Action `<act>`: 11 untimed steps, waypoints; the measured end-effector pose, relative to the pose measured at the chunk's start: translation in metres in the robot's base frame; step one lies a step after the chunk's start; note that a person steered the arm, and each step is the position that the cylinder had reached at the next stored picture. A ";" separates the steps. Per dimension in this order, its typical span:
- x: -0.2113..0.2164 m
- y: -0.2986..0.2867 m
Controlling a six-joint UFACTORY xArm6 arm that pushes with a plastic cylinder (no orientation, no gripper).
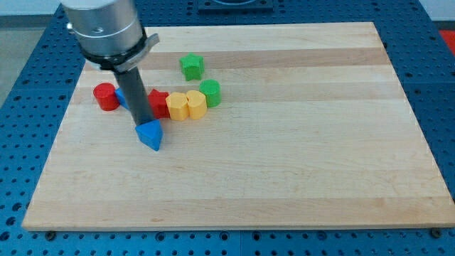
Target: Nudge the red star up bit
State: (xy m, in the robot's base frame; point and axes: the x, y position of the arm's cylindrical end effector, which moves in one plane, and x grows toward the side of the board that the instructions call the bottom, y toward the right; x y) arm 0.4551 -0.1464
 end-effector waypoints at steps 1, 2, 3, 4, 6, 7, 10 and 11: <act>0.000 0.018; -0.002 0.021; -0.006 0.011; -0.008 0.003; -0.019 0.002; -0.020 0.002; -0.021 0.002; -0.023 0.002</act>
